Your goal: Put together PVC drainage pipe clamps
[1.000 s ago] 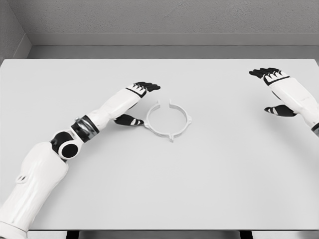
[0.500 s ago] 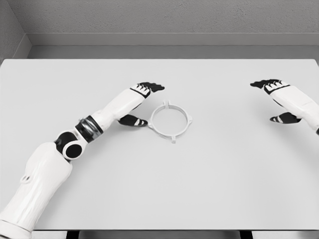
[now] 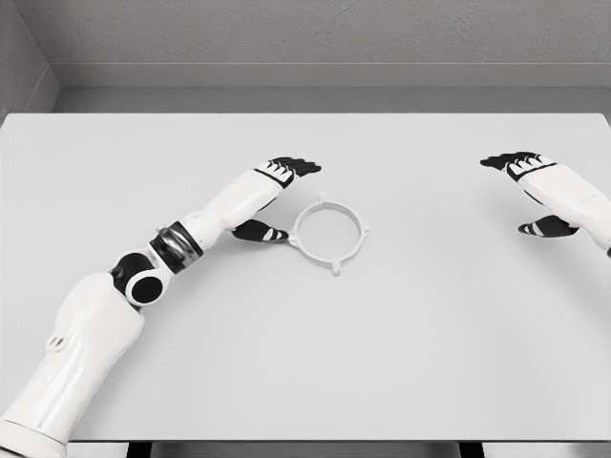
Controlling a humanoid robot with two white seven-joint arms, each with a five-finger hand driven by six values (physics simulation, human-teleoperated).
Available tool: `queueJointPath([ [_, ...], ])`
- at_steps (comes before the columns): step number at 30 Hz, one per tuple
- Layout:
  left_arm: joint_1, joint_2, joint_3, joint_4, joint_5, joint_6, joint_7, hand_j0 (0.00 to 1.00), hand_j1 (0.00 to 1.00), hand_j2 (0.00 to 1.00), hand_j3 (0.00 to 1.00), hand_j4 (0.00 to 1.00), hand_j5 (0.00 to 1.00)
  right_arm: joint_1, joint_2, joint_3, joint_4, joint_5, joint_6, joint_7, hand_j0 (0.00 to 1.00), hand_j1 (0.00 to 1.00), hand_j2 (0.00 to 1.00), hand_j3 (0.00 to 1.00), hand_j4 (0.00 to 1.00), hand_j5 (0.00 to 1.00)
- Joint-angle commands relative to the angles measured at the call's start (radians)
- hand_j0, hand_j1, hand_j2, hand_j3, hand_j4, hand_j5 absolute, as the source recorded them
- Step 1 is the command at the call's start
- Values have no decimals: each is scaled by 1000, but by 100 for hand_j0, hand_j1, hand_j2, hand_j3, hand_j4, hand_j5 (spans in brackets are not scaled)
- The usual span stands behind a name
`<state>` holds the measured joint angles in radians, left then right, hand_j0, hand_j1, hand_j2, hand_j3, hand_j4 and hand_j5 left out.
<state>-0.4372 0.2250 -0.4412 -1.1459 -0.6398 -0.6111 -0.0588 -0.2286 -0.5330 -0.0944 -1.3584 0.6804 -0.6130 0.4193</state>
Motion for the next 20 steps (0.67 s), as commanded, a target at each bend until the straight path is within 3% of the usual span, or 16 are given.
queueJointPath([
  [1, -2, 2, 6, 0, 6, 0, 1, 100, 100, 100, 100, 100, 100, 0, -1, 1, -1, -7, 2, 0, 100, 100, 100, 100, 100, 100],
  [5, -17, 39, 41, 2, 14, 0, 1, 100, 100, 100, 100, 100, 100, 0, -1, 1, -4, -7, 2, 0, 100, 100, 100, 100, 100, 100],
  [8, -20, 168, 131, 2, 31, 0, 2, 100, 100, 100, 100, 100, 100, 0, 1, 2, -7, -7, 2, 0, 100, 100, 100, 100, 100, 100],
  [10, -15, 277, 226, 9, 106, 0, 2, 100, 100, 100, 100, 100, 100, 0, 1, 2, -7, -7, 2, 0, 100, 100, 100, 100, 100, 100],
  [14, -6, 393, 288, 12, 123, 0, 4, 100, 100, 100, 100, 100, 100, 0, 1, 1, -7, -7, 2, 0, 100, 100, 100, 100, 100, 100],
  [20, 21, 427, 312, 43, 123, 0, 5, 100, 100, 100, 100, 100, 100, 2, 1, 1, -1, -7, 2, 0, 100, 100, 100, 100, 100, 100],
])
